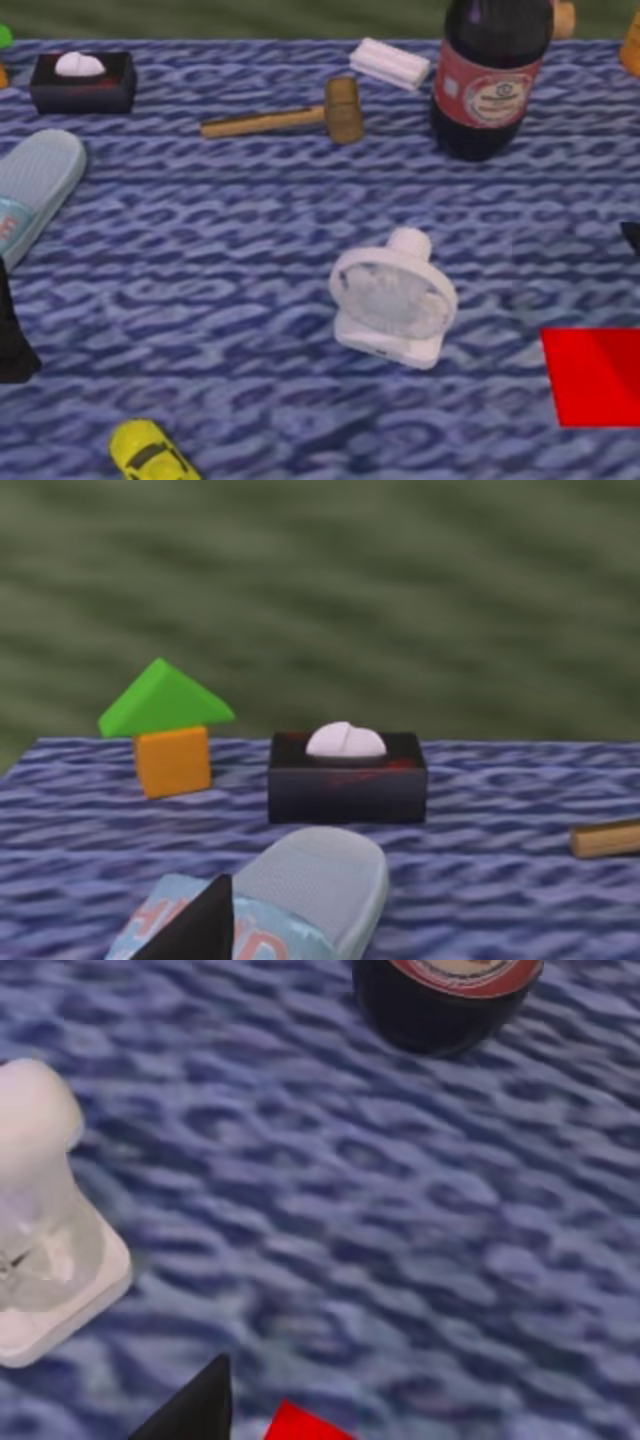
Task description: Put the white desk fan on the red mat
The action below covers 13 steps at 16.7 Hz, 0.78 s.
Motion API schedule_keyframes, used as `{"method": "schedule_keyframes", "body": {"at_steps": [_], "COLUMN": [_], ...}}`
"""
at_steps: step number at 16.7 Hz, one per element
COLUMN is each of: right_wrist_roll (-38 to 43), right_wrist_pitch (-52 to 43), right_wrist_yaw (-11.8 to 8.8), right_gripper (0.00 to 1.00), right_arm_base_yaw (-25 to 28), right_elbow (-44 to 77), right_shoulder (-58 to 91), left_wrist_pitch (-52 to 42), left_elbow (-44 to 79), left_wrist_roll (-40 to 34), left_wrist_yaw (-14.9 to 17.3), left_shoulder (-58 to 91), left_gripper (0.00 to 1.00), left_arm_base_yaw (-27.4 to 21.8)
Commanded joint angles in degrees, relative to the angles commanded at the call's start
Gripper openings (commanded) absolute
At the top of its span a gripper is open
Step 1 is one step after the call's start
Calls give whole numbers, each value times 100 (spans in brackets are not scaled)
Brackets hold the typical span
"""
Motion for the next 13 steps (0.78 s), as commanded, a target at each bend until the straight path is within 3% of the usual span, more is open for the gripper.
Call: {"method": "schedule_keyframes", "body": {"at_steps": [7,13], "right_wrist_roll": [-896,-1439], "right_wrist_pitch": [-2715,-4458], "right_wrist_yaw": [-7,-11], "right_gripper": [100,100], "right_arm_base_yaw": [1382,2204], "right_elbow": [4193,6387], "right_shoulder": [4134,6478], "left_wrist_pitch": [0,0], "left_elbow": [0,0], "left_wrist_roll": [0,0], "left_wrist_yaw": [0,0], "left_shoulder": [0,0], "left_gripper": [100,100], "left_arm_base_yaw": [0,0]}}
